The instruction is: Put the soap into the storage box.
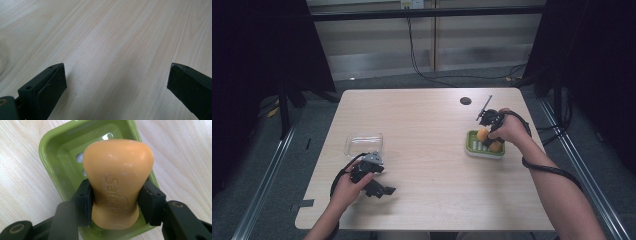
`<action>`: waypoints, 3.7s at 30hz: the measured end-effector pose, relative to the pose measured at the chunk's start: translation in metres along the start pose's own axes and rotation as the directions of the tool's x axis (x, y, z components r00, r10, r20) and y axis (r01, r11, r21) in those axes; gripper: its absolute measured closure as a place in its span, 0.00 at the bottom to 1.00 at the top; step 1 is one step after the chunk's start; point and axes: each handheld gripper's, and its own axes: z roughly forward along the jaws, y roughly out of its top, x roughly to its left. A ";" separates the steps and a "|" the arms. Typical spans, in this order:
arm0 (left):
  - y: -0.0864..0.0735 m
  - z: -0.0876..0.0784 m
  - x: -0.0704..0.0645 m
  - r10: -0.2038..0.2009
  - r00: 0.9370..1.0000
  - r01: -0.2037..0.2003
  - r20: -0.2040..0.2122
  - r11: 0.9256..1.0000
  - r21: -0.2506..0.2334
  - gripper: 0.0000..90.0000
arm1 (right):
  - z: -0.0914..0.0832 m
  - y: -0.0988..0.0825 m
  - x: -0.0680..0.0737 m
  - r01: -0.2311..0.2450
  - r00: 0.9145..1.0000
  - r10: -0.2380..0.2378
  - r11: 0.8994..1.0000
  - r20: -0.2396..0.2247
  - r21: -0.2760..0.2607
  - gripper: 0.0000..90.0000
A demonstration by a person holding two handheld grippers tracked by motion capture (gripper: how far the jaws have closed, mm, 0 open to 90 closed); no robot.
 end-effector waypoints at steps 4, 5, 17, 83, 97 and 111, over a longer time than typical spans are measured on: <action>0.000 0.000 0.000 0.001 1.000 -0.001 -0.002 1.000 0.004 0.02 | 0.001 0.001 0.000 -0.010 1.000 0.010 1.000 -0.001 0.003 0.55; 0.000 0.000 0.000 -0.001 1.000 0.001 0.003 1.000 -0.005 0.02 | 0.001 0.000 0.000 -0.010 1.000 0.010 1.000 0.000 0.001 0.55; 0.000 0.001 0.000 -0.003 1.000 0.003 0.003 1.000 -0.006 0.02 | 0.009 0.001 0.002 -0.019 1.000 0.019 1.000 -0.008 -0.005 0.55; 0.000 -0.001 -0.004 -0.002 1.000 0.002 0.005 1.000 -0.017 0.02 | -0.010 -0.031 0.054 -0.081 0.991 0.051 0.964 -0.123 -0.254 0.24; 0.001 -0.002 -0.005 0.012 1.000 -0.012 0.001 1.000 0.000 0.02 | -0.005 -0.035 0.074 -0.060 0.991 0.024 0.957 -0.129 -0.285 0.23; 0.001 -0.002 -0.004 0.015 1.000 -0.015 0.006 1.000 -0.006 0.02 | -0.001 -0.043 0.089 -0.067 0.988 0.016 0.942 -0.157 -0.327 0.22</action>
